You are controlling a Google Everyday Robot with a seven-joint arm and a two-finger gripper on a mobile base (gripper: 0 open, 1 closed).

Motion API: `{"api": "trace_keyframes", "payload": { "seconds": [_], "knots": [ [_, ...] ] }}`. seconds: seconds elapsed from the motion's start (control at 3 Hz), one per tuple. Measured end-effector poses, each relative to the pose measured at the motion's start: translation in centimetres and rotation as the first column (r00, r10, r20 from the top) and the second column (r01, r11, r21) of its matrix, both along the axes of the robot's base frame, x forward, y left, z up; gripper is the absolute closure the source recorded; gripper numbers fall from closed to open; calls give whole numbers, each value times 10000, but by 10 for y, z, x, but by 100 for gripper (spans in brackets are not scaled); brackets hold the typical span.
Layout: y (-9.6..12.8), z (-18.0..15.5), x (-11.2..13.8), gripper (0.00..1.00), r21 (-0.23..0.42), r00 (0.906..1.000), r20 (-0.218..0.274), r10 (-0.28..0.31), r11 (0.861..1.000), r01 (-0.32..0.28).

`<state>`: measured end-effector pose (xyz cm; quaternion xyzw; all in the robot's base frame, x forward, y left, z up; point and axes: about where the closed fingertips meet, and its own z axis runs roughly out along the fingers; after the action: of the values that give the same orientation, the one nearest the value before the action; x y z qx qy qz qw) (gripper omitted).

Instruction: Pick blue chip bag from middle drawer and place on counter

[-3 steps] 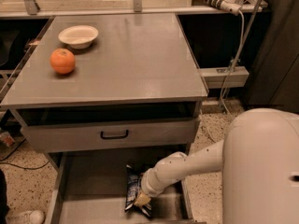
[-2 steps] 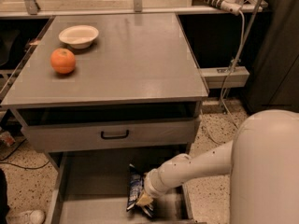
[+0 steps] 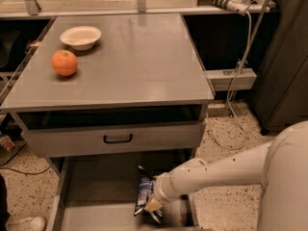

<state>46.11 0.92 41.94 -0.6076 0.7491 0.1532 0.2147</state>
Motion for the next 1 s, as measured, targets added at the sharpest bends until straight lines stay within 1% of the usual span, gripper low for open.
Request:
{"api": "trace_keyframes", "payload": {
  "seconds": [0.33,0.67,1.0],
  "knots": [
    [-12,33,-7,100,-467,9999,11,-156,9988,156],
    [-20,75,-10,100,-896,9997,208,-157,9958,175],
    [-28,119,-16,100,-1423,9988,481,-125,9896,193]
  ]
}}
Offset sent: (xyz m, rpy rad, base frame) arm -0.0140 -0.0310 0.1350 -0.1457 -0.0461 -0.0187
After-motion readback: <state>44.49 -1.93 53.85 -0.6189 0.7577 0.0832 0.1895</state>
